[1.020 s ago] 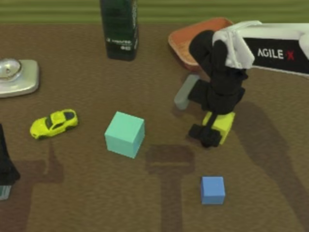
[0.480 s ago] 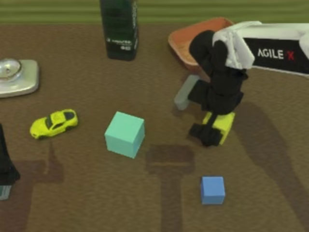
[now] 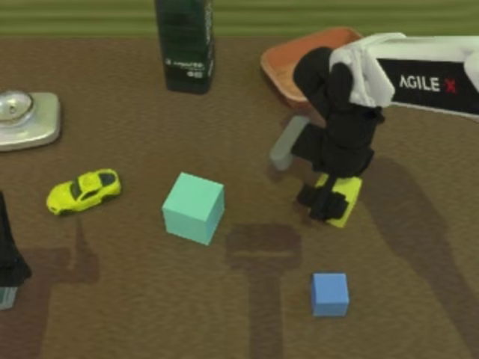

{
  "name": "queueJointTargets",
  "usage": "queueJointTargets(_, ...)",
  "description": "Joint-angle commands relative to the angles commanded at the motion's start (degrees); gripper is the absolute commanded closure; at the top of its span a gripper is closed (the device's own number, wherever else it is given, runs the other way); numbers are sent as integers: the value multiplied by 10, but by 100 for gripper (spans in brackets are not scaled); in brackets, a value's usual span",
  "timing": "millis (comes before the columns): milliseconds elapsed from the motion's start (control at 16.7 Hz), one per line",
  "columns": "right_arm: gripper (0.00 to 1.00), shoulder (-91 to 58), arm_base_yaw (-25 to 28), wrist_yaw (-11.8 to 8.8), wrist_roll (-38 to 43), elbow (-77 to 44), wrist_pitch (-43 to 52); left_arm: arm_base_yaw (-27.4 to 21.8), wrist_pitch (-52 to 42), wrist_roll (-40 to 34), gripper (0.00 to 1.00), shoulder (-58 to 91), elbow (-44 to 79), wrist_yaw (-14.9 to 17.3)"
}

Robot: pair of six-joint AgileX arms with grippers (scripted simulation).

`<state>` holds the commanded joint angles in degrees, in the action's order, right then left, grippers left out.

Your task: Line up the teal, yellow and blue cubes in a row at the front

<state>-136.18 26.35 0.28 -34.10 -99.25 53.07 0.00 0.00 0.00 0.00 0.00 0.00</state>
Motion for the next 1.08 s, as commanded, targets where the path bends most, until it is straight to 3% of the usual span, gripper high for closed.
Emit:
queueJointTargets(540, 100, 13, 1, -5, 5, -2, 8, 0, 0, 0, 0, 0, 0, 0)
queueJointTargets(1080, 100, 56, 7, -5, 3, -85, 136, 0, 0, 0, 0, 0, 0, 0)
